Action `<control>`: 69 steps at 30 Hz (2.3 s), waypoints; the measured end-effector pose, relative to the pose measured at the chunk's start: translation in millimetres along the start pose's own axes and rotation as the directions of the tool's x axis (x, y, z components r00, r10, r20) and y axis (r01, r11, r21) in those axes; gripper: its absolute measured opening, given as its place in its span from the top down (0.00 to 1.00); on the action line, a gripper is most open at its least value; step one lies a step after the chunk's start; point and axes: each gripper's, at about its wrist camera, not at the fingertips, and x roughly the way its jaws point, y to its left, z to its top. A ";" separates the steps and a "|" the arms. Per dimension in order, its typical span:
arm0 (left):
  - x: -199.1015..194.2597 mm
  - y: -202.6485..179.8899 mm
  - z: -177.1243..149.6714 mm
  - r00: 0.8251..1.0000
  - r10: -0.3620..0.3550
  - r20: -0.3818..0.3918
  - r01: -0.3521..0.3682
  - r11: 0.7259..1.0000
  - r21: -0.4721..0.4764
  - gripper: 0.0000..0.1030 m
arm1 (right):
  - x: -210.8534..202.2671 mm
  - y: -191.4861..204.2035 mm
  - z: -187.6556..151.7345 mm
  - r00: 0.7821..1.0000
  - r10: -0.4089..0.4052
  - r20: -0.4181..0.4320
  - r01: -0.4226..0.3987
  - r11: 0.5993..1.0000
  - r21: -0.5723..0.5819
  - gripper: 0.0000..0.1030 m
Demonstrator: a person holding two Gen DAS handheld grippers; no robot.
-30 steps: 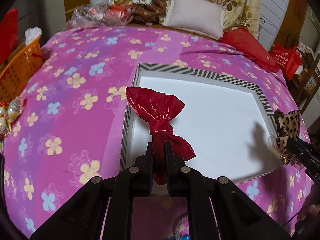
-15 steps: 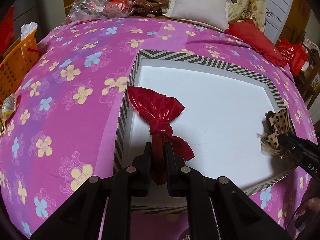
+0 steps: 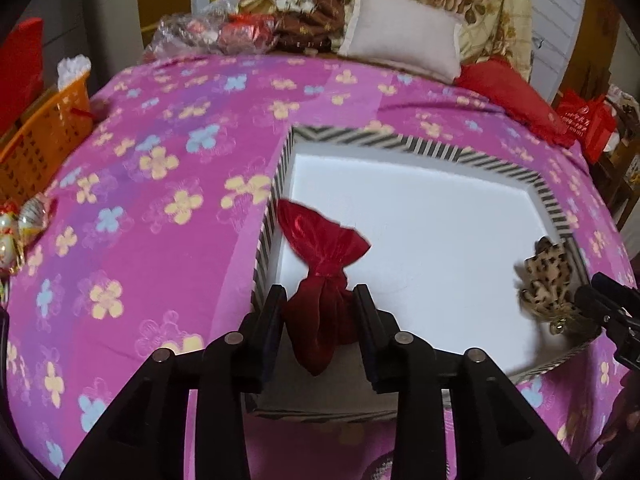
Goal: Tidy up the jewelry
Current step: 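Lower the red bow into the tray with the left gripper while the right drops the leopard bow and scrunchie, then withdraw both tools from the tray toward the remaining bracelets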
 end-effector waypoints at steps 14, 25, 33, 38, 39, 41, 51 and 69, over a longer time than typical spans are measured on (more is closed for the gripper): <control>-74.4 -2.7 -28.4 0.992 -0.030 0.122 0.025 0.999 0.037 0.92 | -81.1 20.3 -43.2 0.996 0.049 0.081 -0.048 0.999 -0.012 0.11; -110.4 -3.3 -80.0 0.991 -0.065 0.121 0.057 0.996 0.063 0.81 | -108.1 32.5 -98.0 0.997 0.053 0.049 -0.052 0.998 -0.026 0.10; -125.9 1.1 -108.6 0.993 -0.064 0.102 0.056 0.995 0.077 0.80 | -115.0 35.8 -130.1 0.999 0.037 0.014 -0.037 0.999 -0.034 0.10; -130.2 14.0 -125.3 0.995 -0.068 0.075 0.063 0.996 0.069 0.80 | -118.6 37.6 -143.0 1.000 0.031 0.002 -0.031 0.998 -0.045 0.10; -130.3 17.3 -128.2 0.995 -0.070 0.069 0.065 0.996 0.065 0.80 | -119.0 37.4 -143.8 0.999 0.032 0.000 -0.032 0.998 -0.045 0.10; -130.5 22.5 -134.3 0.996 -0.070 0.055 0.066 0.996 0.061 0.80 | -119.4 38.0 -148.5 1.000 0.031 -0.005 -0.031 0.998 -0.049 0.10; -118.9 28.8 -139.9 0.993 -0.117 -0.008 0.117 0.993 0.022 0.80 | -108.1 47.3 -159.3 0.999 0.035 -0.033 -0.037 0.996 -0.087 0.10; -78.6 18.6 -108.7 0.989 -0.132 -0.062 0.132 0.991 -0.010 0.80 | -73.2 54.1 -144.2 0.998 0.025 -0.051 -0.032 0.989 -0.145 0.38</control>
